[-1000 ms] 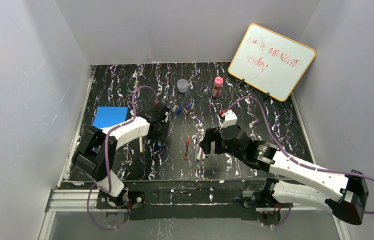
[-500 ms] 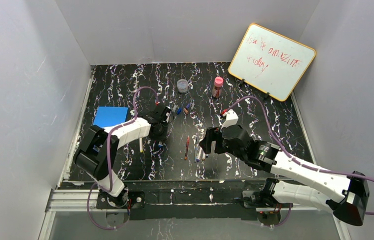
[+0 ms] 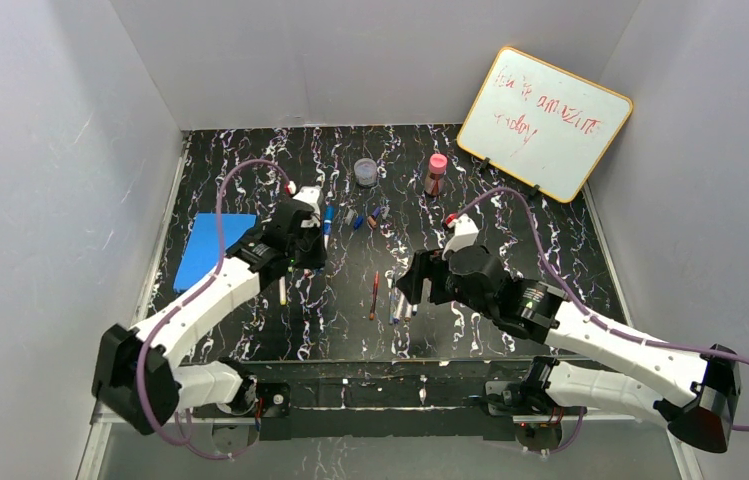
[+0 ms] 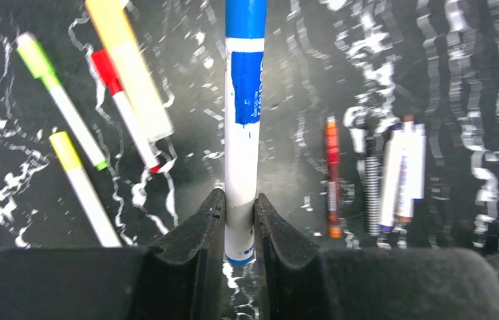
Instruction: Open the pen caps
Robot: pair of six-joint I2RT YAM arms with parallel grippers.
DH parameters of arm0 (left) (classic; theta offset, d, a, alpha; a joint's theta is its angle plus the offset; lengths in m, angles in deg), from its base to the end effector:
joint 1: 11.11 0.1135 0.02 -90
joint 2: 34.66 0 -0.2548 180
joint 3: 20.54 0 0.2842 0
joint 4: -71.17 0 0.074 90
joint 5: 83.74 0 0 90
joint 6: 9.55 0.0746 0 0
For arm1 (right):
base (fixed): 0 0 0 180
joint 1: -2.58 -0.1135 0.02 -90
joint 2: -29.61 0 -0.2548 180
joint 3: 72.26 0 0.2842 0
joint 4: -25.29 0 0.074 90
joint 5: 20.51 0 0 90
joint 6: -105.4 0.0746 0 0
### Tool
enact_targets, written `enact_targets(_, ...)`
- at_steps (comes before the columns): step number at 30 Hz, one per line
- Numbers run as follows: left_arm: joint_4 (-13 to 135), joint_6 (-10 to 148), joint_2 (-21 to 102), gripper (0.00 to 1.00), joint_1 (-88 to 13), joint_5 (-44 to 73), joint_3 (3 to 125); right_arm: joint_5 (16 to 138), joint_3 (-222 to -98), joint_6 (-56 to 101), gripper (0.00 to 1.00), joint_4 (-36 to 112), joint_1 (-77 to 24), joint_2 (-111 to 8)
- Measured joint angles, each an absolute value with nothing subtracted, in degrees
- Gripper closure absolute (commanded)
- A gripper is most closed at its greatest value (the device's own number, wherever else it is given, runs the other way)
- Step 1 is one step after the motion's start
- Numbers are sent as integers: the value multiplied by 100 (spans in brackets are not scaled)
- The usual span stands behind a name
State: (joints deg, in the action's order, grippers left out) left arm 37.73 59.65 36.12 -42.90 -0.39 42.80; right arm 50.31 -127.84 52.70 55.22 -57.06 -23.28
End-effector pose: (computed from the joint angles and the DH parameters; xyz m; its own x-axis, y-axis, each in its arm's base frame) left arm 0.2850 -0.1665 0.2204 -0.6794 0.0061 -0.7337 0.2220 0.9548 -0.1976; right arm 0.1620 0.2280 0.2639 -0.5884 0.1278 -0.7984 -0.3907 0.8196 0.4192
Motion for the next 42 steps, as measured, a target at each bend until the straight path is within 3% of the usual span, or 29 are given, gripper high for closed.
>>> enact_targets(18, 5659, 4669, 1420, 100, -4408, 2293, 3625, 6303, -13158, 5900, 14, 2875, -5706, -2315)
enact_targets(26, 6114, 4341, 1090, 100, -4509, 2713, 3583, 6662, -13330, 6050, 17, 2372, -5706, -2964)
enact_targets(35, 6284, 4192, 712, 100, -4511, 2883, 3507, 6218, -13492, 6214, 21, 2075, -5706, -3217)
enact_targets(38, 6312, 4181, 635, 100, -4511, 2909, 3463, 6220, -13763, 6214, 24, 1996, -5706, -3464)
enact_targets(42, 6317, 4179, 590, 100, -4511, 2938, 3432, 6330, -14043, 6217, 38, 1929, -5706, -3766)
